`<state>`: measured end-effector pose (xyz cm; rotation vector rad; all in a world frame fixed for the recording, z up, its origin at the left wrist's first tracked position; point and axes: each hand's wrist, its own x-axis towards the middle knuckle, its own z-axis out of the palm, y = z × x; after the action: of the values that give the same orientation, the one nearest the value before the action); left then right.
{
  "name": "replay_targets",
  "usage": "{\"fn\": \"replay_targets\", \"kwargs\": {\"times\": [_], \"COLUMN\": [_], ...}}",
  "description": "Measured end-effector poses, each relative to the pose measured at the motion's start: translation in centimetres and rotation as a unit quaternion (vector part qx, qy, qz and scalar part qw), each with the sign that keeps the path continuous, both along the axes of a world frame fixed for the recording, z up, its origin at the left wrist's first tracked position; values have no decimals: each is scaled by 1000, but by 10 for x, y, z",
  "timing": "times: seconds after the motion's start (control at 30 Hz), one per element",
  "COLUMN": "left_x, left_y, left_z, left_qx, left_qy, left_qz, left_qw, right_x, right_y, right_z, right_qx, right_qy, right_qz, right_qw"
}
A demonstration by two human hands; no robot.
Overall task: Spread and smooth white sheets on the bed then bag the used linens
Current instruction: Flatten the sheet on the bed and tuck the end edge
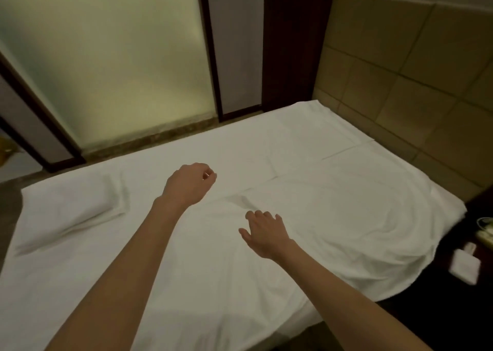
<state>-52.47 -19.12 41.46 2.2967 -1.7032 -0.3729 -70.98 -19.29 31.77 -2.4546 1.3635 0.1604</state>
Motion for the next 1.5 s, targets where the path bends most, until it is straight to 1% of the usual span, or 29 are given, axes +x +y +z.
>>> {"fn": "replay_targets", "kwargs": {"times": [0.13, 0.27, 0.37, 0.47, 0.57, 0.67, 0.83, 0.93, 1.0, 1.1, 1.2, 1.27, 1.33, 1.4, 1.5], "left_x": [-60, -138, -186, -223, -246, -252, -252, -255, -259, -265, -268, -268, -268, -274, -290], "left_y": [-22, -40, -42, -35, -35, -50, -99, -125, -140, -154, -155, -152, -146, -137, -124], "left_z": [-2, -25, -51, -79, -101, -103, -84, -84, -99, -144, -198, -239, -286, -330, -397], "left_qx": [-3, -4, 23, 73, 128, 138, 76, 58, 70, 123, 185, 220, 256, 293, 310], "left_qy": [-1, 22, 41, 59, 61, 57, 68, 84, 95, 97, 114, 128, 150, 207, 309], "left_qz": [9, 27, 55, 66, 67, 63, 58, 58, 53, 42, 73, 109, 161, 229, 324], "left_qw": [1000, 999, 997, 993, 988, 987, 993, 993, 992, 987, 973, 961, 941, 905, 838], "right_x": [-59, -127, -164, -188, -203, -218, -249, -264, -269, -272, -267, -260, -251, -246, -247], "right_y": [-30, -69, -96, -114, -123, -124, -119, -118, -124, -136, -156, -174, -191, -200, -201], "right_z": [10, 29, 50, 68, 69, 50, -8, -38, -56, -80, -101, -118, -143, -173, -221], "right_qx": [-30, -54, -71, -85, -76, -53, 15, 58, 74, 81, 100, 124, 150, 189, 248], "right_qy": [4, 6, -15, -48, -77, -75, -5, 26, 39, 41, 34, 21, 1, -14, -16], "right_qz": [13, 23, 31, 42, 48, 45, 25, 7, -5, -17, -11, -12, -18, -25, -26], "right_qw": [999, 998, 997, 994, 993, 995, 1000, 998, 996, 996, 994, 992, 989, 981, 968]}}
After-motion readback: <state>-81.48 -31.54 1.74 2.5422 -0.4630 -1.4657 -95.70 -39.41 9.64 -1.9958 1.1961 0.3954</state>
